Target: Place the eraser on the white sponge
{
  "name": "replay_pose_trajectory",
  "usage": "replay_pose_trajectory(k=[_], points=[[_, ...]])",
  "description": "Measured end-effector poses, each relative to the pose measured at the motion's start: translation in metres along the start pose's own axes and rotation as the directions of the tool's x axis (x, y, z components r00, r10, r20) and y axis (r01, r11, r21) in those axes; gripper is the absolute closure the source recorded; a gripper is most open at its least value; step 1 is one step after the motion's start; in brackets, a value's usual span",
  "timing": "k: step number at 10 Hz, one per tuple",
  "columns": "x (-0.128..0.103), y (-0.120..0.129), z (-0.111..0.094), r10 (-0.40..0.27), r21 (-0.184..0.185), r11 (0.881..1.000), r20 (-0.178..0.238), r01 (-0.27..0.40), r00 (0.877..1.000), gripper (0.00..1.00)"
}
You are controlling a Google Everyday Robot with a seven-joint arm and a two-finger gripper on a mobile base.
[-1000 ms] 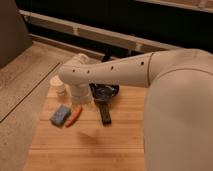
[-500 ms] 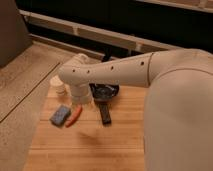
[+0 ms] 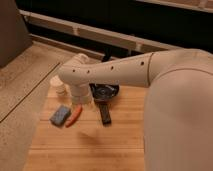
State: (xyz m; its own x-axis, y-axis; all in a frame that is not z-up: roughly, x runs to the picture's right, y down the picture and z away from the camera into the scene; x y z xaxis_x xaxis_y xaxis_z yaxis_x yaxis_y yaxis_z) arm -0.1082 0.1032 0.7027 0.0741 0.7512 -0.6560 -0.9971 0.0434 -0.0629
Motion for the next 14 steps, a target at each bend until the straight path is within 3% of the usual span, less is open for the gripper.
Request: replay_pose_trajectory(k=[6,8,11,14], points=[[-0.001,0.000,0.000,-0.001,0.002,1.000,0.002,0.001,1.000,0.35],[-0.015,0.001,-0.001,-0.011,0.047,0.999,0.019,0.010,1.000,0.35],[-0.046,0.022,-0.008,-0.072,0.115,0.991,0.025,0.069,0.997,0.35],[-0.066,0.046,-0.010,-0.111,0.115,0.987,0.017,0.108,0.994,0.35]])
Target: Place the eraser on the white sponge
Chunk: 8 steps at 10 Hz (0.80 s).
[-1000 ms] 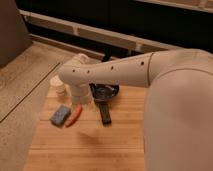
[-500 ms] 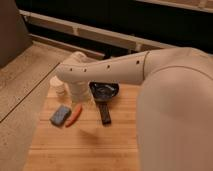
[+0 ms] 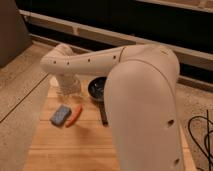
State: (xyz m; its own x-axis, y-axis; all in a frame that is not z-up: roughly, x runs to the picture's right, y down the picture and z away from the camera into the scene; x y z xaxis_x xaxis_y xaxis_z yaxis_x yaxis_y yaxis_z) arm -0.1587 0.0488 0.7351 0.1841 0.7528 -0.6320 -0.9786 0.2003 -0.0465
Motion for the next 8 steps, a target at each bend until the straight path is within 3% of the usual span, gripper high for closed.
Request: replay_pose_trajectory(k=[2,5,8], points=[[-0.010,0.012,-0.002,-0.002,-0.039,0.999,0.008,0.002,1.000,0.35],[-0.020,0.034,-0.009,0.001,-0.154,0.988,0.040,0.005,0.999,0.35],[-0.014,0.024,-0.002,0.016,-0.191,0.981,0.028,-0.010,0.999,0.35]])
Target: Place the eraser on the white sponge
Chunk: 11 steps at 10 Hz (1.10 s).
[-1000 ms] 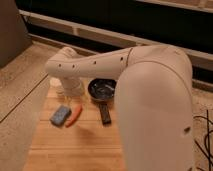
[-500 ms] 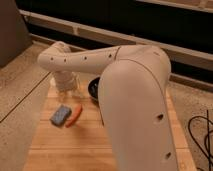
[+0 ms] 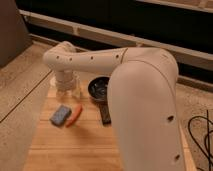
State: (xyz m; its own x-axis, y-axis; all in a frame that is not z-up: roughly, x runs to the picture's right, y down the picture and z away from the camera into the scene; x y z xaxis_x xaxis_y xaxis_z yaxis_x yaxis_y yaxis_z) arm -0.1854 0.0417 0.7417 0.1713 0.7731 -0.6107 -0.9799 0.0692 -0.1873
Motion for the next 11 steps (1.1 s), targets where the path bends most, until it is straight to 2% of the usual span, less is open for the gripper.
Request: replay_pose_trajectory(k=[1,3,4,6,7,10,11], points=[[0.002,-0.002,0.001,-0.002,-0.002,1.000,-0.002,0.002,1.000,0.35],[0.007,-0.005,0.003,-0.015,0.021,1.000,-0.006,0.015,1.000,0.35],[0.012,-0.012,0.004,-0.001,0.035,0.999,-0.009,0.002,1.000,0.35],[0.028,-0.032,0.002,0.051,0.076,0.996,-0.002,-0.051,0.999,0.35],[0.040,-0.046,-0.002,0.098,0.093,0.991,0.013,-0.099,0.995,0.35],[0.073,-0.075,-0.003,0.203,0.099,0.974,0.038,-0.206,0.978,0.35],[0.086,-0.083,-0.001,0.244,0.092,0.965,0.038,-0.247,0.969,0.35]])
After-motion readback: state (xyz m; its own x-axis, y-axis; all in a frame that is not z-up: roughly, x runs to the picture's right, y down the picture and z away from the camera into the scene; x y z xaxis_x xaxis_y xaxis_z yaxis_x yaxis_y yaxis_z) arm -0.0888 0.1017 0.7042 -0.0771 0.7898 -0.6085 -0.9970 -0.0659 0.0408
